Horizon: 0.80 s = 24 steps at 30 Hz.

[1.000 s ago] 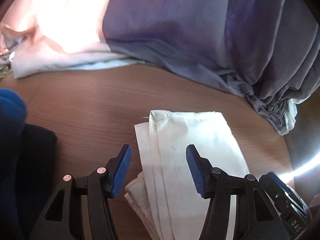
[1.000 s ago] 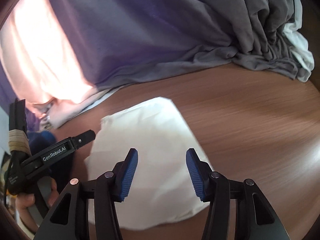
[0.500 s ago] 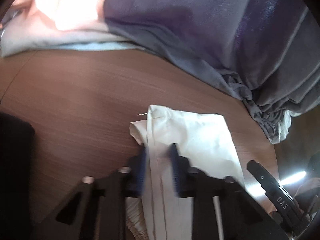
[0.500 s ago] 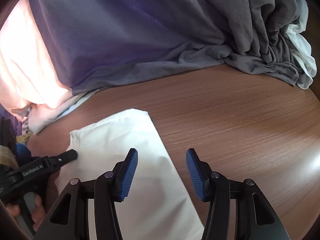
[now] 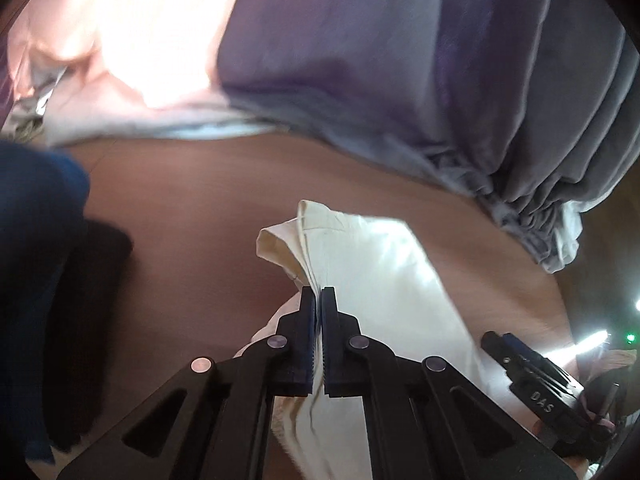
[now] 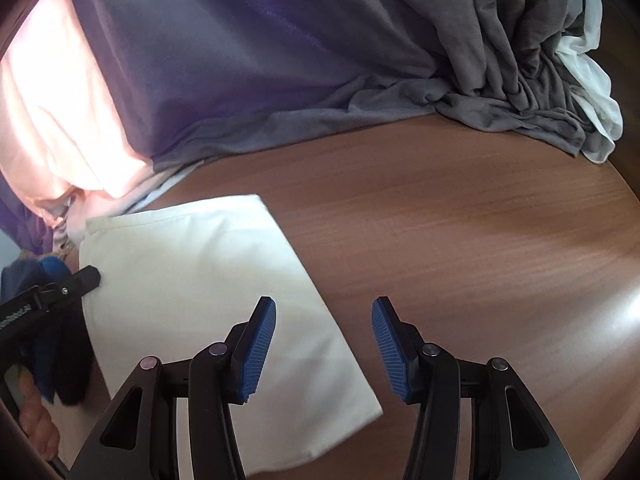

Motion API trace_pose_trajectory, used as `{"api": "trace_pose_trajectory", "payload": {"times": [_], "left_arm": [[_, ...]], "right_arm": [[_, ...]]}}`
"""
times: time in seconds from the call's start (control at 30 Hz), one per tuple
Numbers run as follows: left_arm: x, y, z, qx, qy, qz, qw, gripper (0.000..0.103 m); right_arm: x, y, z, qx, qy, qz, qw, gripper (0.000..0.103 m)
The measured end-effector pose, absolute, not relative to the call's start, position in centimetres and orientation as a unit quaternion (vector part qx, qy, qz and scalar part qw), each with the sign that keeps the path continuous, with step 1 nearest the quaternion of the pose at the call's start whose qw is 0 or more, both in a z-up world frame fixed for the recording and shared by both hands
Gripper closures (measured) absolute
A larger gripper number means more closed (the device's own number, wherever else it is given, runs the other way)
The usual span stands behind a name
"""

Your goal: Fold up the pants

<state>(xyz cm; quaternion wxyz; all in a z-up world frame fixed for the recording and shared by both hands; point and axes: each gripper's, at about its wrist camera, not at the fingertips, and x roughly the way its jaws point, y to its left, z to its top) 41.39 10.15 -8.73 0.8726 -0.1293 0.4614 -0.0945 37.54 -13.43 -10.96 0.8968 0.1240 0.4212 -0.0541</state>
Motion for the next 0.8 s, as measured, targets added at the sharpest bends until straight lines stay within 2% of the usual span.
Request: {"api": "trace_pose_trajectory", "payload": {"times": [0.4, 0.53, 0.57, 0.67, 0.8], "left_arm": [[40.0, 10.7, -12.3, -0.088, 0.492, -0.044, 0.865, 0.097], [39.9, 10.7, -12.8, -0.085, 0.496, -0.039, 0.863, 0.094], [39.9, 10.7, -12.8, -0.078, 0.496, -0.034, 0.864, 0.091], [39.6, 10.8, -11.9, -0.047, 0.483, 0.003, 0.874, 0.072], [37.1, 10.5, -8.8, 0.005, 0.424, 0.029, 0.905, 0.046]], "right_arm": [[35.1, -13.5, -13.2, 0.08, 0.461, -0.079, 0.88, 0.051], [35.1, -13.8, -13.9, 0.065, 0.474, -0.096, 0.873, 0.051], [35.0, -13.8, -14.0, 0.064, 0.475, -0.097, 0.872, 0.051], [35.0, -13.7, -13.8, 0.053, 0.474, -0.099, 0.873, 0.051], [34.8, -13.6, -12.1, 0.031, 0.453, -0.109, 0.884, 0.051]]}}
